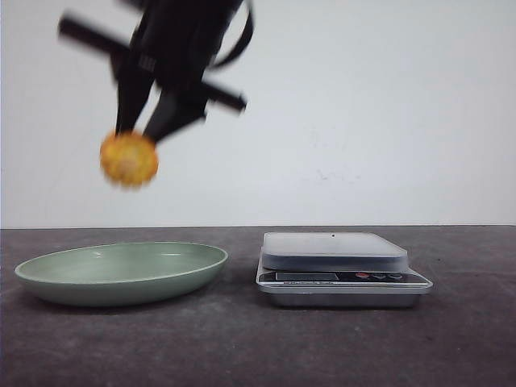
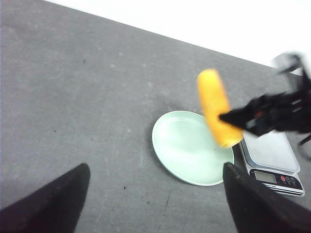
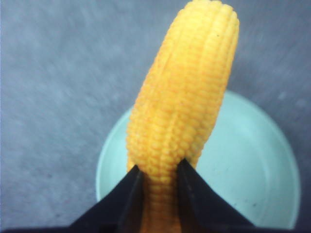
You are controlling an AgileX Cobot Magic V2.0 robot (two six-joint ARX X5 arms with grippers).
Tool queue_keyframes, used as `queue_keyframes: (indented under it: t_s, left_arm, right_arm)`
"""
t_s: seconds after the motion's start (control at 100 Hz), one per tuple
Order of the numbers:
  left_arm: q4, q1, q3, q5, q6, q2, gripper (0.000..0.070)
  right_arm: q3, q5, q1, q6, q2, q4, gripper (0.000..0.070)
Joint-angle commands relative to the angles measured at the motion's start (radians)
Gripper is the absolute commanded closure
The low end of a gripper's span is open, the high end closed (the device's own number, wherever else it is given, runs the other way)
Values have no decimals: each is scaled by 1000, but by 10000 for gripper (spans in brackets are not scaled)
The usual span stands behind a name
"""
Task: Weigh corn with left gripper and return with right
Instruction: 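Carry the corn with the right gripper back onto the green plate, then open the right gripper and raise it away from the plate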
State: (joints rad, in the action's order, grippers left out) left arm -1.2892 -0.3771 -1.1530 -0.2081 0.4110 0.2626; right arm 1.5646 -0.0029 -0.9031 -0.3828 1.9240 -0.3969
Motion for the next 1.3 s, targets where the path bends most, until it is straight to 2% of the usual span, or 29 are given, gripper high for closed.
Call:
queue_keyframes:
  t_s: [0.0,0.41,0.44,0.47,0.54,0.57,0.61,0.71,0.82,1.02,1.29]
  left_arm:
    - [8,-2,-13,-4,-3,2,186]
    - [-40,-2,-13,-4,-3,2,186]
    - [-42,-2,-13,-4,-3,2,186]
    - [-43,-2,-13,-4,-3,2,186]
    - [-43,-2,-13,-4,-3,2,186]
    - [-43,-2,-13,-4,-3,2,186]
    - [-42,-2,-13,-4,-3,2,186]
    - [-43,-2,-13,-4,-3,2,186]
    - [-45,-2,-13,-4,-3,2,186]
    - [-50,-2,-13,-4,-8,2,186]
    - [-34,-2,-13,-5,-16,2,186]
  right_arm:
    - [25,5,-12,-41,50,19,700]
    - [25,6,-6,-59,171,-2,692]
    - [25,5,-3,-58,171,-3,638]
    - [25,4,-2,-56,171,-3,531]
    - [25,6,-2,-51,171,3,198]
    - [25,4,-2,-51,171,8,79]
    - [25,3,-2,-48,171,9,0]
    - [33,3,4,-16,160,-4,13]
    - [36,4,29,41,90,-35,88]
    - [36,3,130,126,-171,-104,89]
    - [36,13,298,227,-593,-381,105]
